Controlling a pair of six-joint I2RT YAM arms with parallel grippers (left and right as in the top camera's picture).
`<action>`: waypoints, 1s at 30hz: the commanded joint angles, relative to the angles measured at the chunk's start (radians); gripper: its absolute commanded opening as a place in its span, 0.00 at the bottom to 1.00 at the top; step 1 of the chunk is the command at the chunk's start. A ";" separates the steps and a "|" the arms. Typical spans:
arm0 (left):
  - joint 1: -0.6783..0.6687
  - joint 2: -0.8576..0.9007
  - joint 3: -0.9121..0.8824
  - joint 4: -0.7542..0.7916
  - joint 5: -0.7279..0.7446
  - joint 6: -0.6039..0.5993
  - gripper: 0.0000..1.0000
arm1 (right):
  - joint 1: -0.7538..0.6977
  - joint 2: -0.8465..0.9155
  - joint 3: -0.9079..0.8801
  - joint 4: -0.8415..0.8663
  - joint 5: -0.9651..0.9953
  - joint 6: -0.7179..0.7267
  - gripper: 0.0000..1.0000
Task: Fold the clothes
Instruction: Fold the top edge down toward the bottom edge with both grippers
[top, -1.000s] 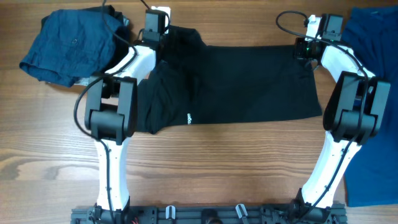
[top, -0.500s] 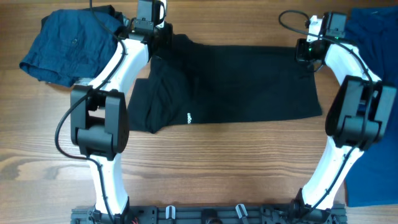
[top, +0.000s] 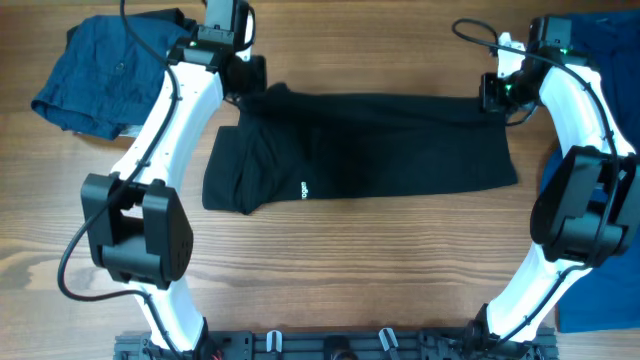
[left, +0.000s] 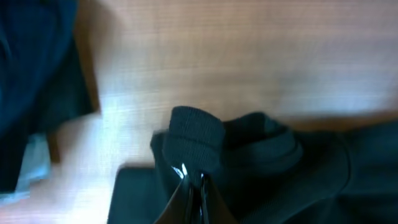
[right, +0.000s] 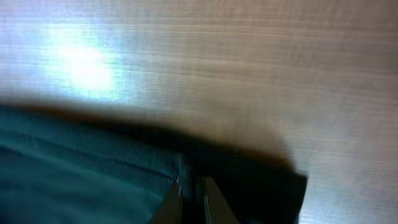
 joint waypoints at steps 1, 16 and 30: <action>-0.002 -0.031 0.002 -0.082 0.064 -0.038 0.04 | -0.012 -0.058 -0.005 -0.064 -0.027 -0.024 0.05; -0.001 -0.031 0.001 -0.372 0.104 -0.198 0.04 | -0.015 -0.126 -0.084 -0.264 0.114 0.092 0.04; 0.000 -0.014 -0.193 -0.289 0.022 -0.229 0.04 | -0.054 -0.121 -0.343 0.072 0.178 0.087 0.04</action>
